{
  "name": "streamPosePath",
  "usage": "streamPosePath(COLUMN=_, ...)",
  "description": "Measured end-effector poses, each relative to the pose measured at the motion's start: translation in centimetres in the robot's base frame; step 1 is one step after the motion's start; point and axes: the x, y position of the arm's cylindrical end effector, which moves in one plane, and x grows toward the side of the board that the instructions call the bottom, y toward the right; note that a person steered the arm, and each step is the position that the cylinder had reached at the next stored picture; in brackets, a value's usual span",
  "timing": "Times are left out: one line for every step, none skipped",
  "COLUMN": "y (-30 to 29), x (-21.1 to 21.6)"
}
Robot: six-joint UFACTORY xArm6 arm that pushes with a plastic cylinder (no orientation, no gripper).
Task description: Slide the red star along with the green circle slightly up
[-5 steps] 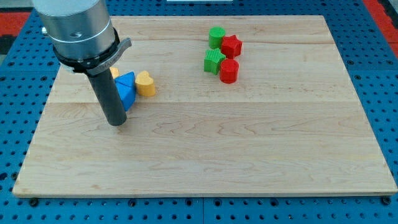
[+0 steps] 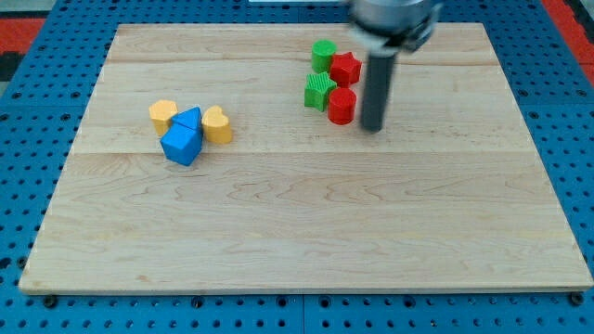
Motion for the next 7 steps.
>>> streamPosePath(y=-0.5, x=-3.8)
streamPosePath(y=-4.2, x=-5.2)
streamPosePath(y=-5.6, x=-6.2)
streamPosePath(y=-6.1, x=-7.7)
streamPosePath(y=-3.2, x=-10.9)
streamPosePath(y=-2.8, x=-11.7)
streamPosePath(y=-3.1, x=-11.3)
